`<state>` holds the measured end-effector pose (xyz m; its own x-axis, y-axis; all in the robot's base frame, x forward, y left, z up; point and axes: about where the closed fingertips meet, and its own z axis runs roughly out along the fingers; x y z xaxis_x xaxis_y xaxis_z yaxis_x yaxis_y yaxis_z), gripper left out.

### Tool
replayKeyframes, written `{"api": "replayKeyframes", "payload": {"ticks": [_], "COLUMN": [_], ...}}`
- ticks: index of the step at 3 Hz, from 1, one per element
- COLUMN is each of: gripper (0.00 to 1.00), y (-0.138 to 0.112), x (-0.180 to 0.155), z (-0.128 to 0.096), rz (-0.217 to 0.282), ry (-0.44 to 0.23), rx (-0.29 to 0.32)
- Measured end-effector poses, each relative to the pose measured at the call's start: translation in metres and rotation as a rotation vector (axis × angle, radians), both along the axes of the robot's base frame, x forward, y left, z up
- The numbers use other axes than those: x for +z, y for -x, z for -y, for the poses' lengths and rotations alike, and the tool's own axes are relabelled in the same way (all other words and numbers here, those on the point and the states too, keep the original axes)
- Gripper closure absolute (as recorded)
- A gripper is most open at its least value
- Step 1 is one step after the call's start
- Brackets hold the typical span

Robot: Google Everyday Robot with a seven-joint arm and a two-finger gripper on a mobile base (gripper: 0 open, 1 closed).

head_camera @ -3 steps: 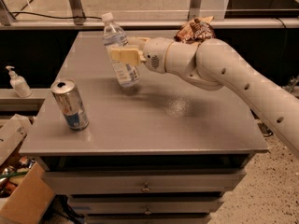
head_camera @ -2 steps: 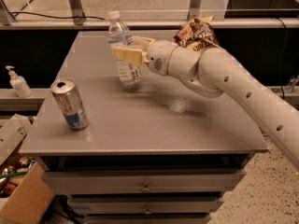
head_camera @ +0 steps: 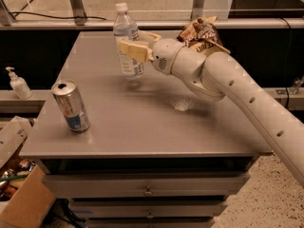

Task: Place blue plastic bottle upright

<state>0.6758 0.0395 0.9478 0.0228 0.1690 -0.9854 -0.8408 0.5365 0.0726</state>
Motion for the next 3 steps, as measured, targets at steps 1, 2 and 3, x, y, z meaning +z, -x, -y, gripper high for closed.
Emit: {"api": "replayKeyframes", "payload": {"ticks": [1,2,3], "gripper": [1.0,1.0,1.0], "y": [0.002,0.006,0.012], "x": [-0.003,-0.011,-0.023], "z": [-0.001,-0.005,-0.007], "rz": [0.005,0.0,-0.012], "ry": [0.006,0.022,0.035], "rx": [0.007,0.022,0.031]}}
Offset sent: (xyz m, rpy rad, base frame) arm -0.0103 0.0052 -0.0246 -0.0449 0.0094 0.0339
